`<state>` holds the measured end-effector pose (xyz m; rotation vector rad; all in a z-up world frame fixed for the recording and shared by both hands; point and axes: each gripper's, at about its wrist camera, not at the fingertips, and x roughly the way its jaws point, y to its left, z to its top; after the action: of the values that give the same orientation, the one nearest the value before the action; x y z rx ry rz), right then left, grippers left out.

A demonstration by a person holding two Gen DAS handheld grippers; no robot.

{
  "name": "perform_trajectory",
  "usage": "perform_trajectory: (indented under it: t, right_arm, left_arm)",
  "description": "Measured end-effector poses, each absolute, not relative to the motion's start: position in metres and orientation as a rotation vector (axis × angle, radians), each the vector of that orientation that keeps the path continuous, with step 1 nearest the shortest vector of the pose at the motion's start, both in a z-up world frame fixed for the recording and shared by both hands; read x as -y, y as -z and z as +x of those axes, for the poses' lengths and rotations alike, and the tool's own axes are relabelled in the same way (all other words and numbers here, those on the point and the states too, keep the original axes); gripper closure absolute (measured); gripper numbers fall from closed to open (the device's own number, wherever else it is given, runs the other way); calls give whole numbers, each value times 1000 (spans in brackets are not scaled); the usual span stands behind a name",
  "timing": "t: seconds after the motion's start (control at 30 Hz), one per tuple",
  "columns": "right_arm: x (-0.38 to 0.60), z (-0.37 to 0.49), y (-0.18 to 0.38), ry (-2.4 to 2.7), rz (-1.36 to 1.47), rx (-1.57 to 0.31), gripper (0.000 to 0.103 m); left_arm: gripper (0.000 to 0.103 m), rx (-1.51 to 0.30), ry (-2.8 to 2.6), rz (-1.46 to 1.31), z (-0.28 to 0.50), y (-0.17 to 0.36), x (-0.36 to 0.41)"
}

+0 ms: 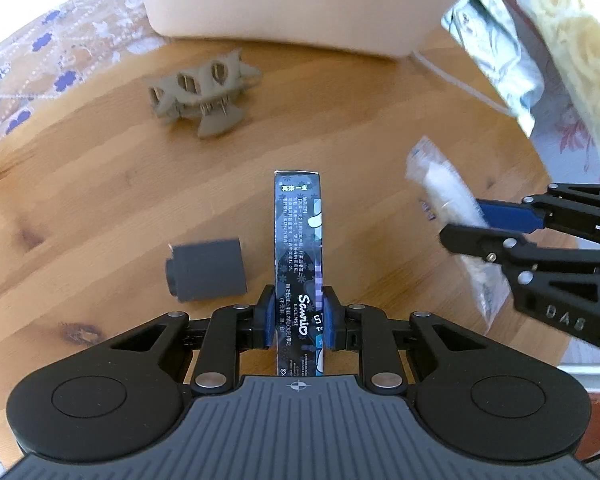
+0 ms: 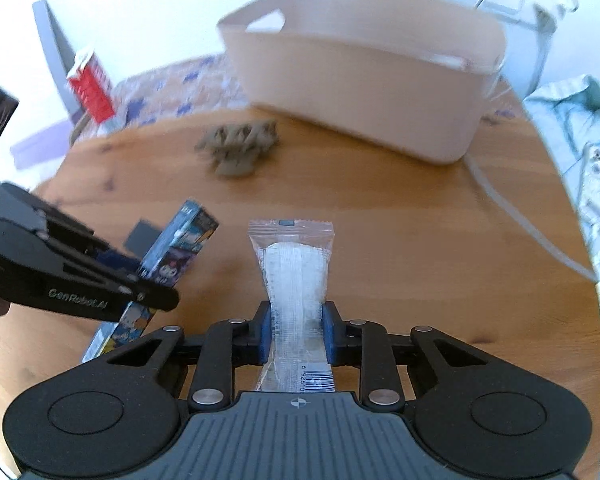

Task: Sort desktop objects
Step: 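Lift the blue box and clear packet with both grippers and carry them over the basket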

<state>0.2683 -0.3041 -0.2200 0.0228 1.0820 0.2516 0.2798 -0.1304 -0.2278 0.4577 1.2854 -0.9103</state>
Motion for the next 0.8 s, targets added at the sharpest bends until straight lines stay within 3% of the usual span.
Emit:
perform_trajectory:
  t: [0.8]
  right_arm:
    - [354, 336, 95, -207, 9, -740, 80]
  left_arm:
    - [80, -906, 866, 316, 376, 70, 180]
